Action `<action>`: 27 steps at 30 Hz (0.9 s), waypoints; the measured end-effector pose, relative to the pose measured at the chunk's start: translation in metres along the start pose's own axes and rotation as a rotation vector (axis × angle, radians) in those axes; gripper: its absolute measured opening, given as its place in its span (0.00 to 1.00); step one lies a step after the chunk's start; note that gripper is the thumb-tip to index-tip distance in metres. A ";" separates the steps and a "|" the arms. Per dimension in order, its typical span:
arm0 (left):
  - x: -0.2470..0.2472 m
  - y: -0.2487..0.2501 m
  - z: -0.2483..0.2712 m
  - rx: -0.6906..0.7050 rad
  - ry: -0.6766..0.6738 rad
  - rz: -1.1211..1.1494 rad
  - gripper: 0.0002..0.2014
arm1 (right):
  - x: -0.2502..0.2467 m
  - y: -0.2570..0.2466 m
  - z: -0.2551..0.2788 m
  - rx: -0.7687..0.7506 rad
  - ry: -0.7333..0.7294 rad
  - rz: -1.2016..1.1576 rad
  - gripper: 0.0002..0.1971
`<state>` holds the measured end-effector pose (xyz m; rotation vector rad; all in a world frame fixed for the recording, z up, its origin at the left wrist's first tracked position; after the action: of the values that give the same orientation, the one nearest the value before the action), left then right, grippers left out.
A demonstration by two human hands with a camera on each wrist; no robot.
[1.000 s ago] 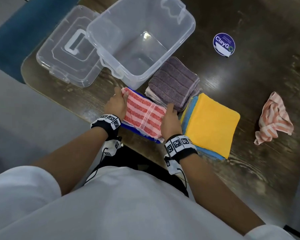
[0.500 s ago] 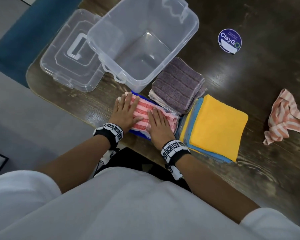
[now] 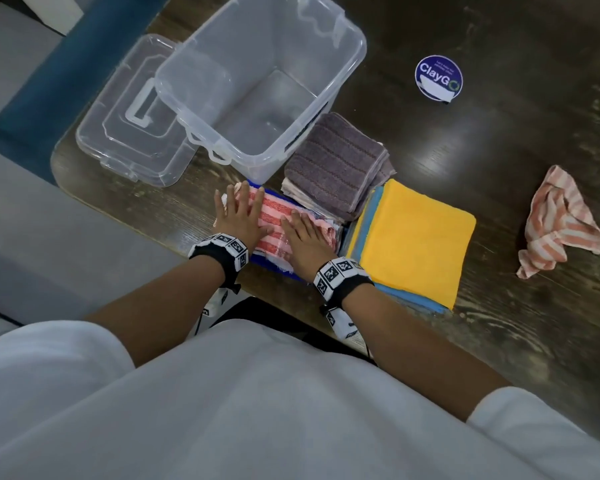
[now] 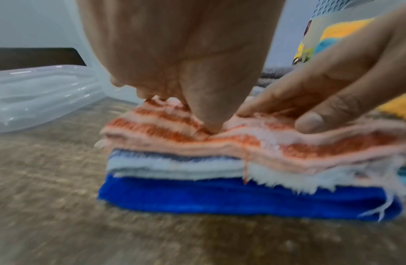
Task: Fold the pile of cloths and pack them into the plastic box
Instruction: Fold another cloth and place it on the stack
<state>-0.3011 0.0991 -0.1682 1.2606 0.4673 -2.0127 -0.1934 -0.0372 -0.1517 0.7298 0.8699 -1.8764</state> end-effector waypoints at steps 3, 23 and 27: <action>-0.017 0.020 0.007 -0.064 -0.072 -0.091 0.39 | -0.028 0.000 0.015 -0.055 0.024 -0.099 0.23; -0.114 0.302 0.011 0.467 0.355 0.117 0.17 | -0.086 0.230 0.223 0.313 0.626 -1.112 0.07; -0.086 0.335 0.011 0.534 0.120 0.129 0.30 | -0.065 0.289 0.229 0.609 0.698 -0.736 0.07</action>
<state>-0.0415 -0.1053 -0.0654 1.6855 -0.1123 -2.0258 0.0648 -0.2866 -0.0468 1.6787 1.0883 -2.6419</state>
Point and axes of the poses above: each hand's wrist, its own z-axis away from the middle knuckle, its own x-axis out of the palm, y = z × x, the point moved 2 cm from there along -z, towards the middle knuckle, and after that the axes turned 8 degrees about z, right-handed, at the moved point
